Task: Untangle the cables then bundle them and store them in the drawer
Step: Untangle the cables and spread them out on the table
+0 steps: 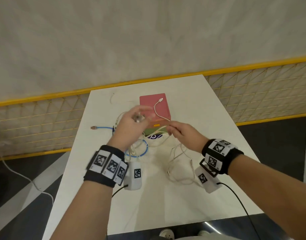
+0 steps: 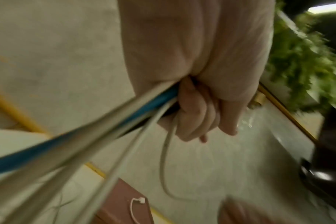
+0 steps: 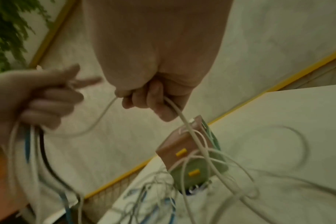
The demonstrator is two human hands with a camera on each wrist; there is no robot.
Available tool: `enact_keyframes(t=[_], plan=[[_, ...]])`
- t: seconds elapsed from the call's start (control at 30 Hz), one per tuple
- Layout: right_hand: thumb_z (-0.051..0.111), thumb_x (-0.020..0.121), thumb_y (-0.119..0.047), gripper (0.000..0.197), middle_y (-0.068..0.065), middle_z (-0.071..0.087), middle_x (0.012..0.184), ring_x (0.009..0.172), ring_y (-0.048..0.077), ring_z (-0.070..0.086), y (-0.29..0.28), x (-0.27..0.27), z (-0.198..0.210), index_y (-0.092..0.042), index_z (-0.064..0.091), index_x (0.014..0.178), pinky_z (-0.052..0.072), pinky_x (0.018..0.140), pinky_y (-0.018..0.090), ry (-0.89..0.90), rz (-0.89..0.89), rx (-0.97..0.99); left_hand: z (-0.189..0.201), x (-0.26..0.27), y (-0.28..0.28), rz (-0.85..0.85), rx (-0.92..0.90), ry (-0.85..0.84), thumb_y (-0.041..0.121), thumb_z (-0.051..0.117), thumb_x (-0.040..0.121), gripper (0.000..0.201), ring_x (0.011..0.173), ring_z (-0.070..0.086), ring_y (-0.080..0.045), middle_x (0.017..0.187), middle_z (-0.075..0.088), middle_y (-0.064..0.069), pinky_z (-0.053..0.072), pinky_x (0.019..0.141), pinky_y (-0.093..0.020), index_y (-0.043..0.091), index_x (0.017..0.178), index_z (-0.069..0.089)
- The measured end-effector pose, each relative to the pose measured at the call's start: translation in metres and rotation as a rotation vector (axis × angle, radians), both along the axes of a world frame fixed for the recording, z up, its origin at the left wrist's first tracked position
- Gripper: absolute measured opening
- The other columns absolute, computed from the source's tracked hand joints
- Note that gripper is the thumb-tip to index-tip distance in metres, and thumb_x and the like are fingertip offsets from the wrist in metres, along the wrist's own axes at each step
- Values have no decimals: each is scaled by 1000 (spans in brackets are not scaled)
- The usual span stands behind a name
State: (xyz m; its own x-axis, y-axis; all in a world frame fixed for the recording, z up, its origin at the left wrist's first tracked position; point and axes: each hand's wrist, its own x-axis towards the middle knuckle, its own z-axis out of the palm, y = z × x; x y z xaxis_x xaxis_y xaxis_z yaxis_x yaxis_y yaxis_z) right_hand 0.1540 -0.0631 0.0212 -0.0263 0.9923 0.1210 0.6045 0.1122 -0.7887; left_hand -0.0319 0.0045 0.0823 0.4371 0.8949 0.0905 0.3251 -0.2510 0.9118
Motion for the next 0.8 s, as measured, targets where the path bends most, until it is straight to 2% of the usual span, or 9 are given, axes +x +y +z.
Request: enact_keyframes(t=[0.07,0.13,0.2,0.33,0.47,0.57,0.63,0.7,0.8], plan=[[43,100,-15,24,-6,52,67,61,-1,48,8,-4,15,-21,57,81,35,61,17,43,19,52,-6,10,-6,-85,-22,194,38,66,89,11,75,55,4,82,61,22,42,58,-5,30,95,68],[44,99,-14,21,-2,54,71,64,1,46,13,-3,21,-8,59,86,38,63,18,66,42,60,-8,11,-7,-113,-25,296,43,63,90,14,77,57,-3,84,66,11,42,60,-10,31,86,68],[42,100,-13,22,-7,47,68,61,1,42,14,4,21,-4,55,85,36,61,13,63,44,61,-4,6,0,-27,20,253,40,60,92,18,67,51,-9,82,61,0,39,56,-20,27,82,67],[38,101,-13,24,-11,38,63,56,0,39,8,24,8,-3,52,84,34,58,11,8,2,-2,5,-6,17,305,104,47,38,59,94,26,63,49,-14,68,54,6,36,58,-26,27,69,59],[41,100,-12,24,-14,44,57,57,-3,44,11,16,10,-5,55,82,34,59,9,7,13,6,-3,-3,10,424,214,77,30,60,94,16,61,54,-5,63,51,9,36,56,-14,21,108,63],[44,99,-15,24,-10,47,63,58,-1,44,18,3,13,-3,59,85,35,59,11,-8,52,36,-12,12,-7,135,264,130,32,62,93,35,49,49,1,54,47,11,39,51,-8,40,126,53],[43,98,-9,20,-1,55,70,61,3,44,20,-4,14,-3,59,88,36,62,17,5,78,49,-19,22,-15,-7,228,277,42,59,92,22,49,46,-2,56,47,10,36,49,-12,34,112,62],[42,98,-5,18,3,53,73,65,9,44,20,-8,17,-4,57,87,36,63,24,29,83,63,-25,23,-13,-8,168,267,48,58,91,31,48,41,-4,58,45,7,32,47,-15,18,95,65],[41,100,-13,22,-10,49,70,63,1,45,14,-1,22,-17,55,84,36,62,14,16,97,65,-18,11,-1,105,241,165,47,64,87,37,48,40,-5,59,49,4,33,48,-14,11,79,61]])
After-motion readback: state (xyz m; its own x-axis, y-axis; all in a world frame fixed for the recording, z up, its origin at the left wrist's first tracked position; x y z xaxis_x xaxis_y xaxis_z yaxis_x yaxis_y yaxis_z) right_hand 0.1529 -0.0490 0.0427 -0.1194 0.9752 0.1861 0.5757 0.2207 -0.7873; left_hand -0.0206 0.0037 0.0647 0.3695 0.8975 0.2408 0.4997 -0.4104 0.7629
